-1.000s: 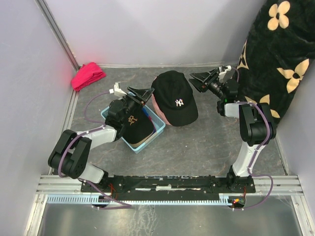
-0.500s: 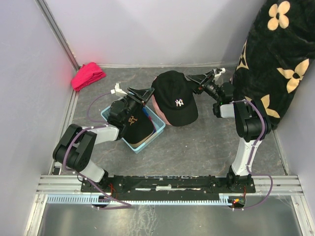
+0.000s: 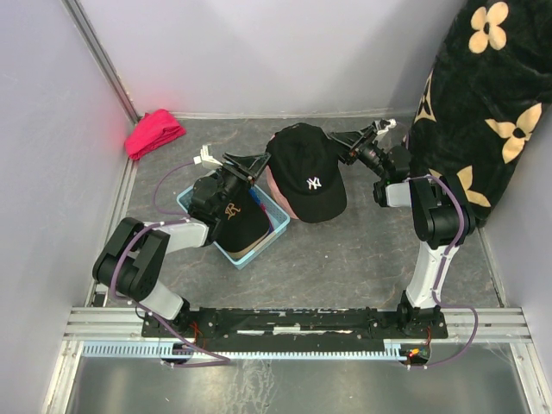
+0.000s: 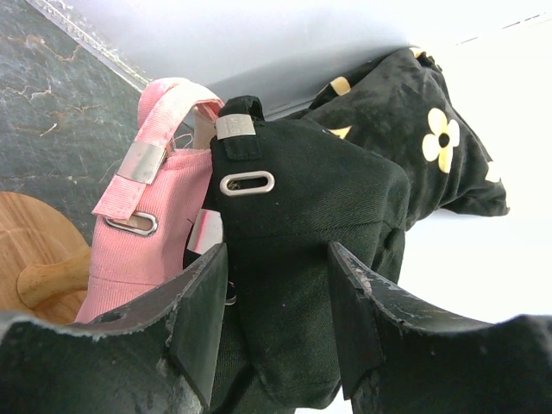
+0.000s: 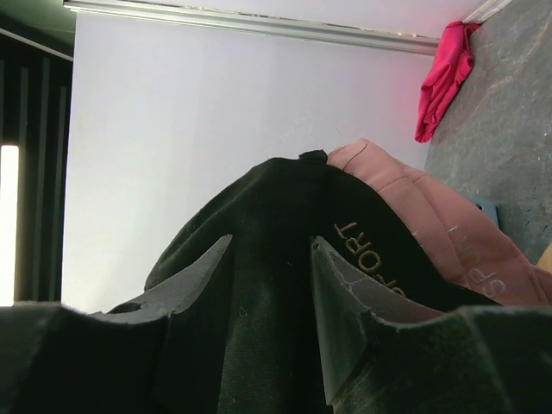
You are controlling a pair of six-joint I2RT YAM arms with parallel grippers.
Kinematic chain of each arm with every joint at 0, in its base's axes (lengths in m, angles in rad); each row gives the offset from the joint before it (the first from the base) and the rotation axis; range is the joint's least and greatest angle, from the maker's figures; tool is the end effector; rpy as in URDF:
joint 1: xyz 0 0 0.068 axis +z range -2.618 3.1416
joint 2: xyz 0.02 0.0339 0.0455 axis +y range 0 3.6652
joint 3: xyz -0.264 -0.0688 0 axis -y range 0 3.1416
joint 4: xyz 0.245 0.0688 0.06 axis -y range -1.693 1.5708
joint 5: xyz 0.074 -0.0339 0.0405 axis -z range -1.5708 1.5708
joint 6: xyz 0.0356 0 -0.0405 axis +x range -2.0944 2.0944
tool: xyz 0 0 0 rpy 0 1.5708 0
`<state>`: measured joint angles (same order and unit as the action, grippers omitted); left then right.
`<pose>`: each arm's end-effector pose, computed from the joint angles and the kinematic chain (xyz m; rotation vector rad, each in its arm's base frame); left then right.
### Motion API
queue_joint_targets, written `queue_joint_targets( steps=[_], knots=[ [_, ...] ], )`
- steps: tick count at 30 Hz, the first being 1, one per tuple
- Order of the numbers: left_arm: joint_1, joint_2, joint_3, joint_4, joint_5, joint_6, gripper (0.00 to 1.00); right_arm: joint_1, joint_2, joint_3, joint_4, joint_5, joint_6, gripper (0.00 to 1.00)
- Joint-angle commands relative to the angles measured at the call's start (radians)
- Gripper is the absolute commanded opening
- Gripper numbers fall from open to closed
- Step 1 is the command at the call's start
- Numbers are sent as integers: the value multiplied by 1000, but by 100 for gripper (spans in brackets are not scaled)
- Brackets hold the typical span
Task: Stack the hats
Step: Stack the hat on the hat.
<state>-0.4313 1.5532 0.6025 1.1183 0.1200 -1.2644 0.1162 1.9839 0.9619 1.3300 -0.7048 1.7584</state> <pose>0.2838 -0.1353 0.2312 -0.5349 1.4857 -1.4603 0.3960 0.0694 0.2082 0.5769 1.5556 1.9563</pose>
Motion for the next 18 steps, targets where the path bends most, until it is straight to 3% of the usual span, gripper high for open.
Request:
queue_joint_targets(
  steps=[1, 6, 18],
  knots=[
    [5, -1, 4, 69, 22, -27, 55, 4, -22, -7, 111, -15, 12, 47],
    [6, 6, 18, 73, 29, -30, 50, 5, -20, 2, 111, -7, 21, 40],
    [4, 40, 28, 67, 15, -45, 26, 13, 7, 52, 75, -9, 24, 4]
  ],
)
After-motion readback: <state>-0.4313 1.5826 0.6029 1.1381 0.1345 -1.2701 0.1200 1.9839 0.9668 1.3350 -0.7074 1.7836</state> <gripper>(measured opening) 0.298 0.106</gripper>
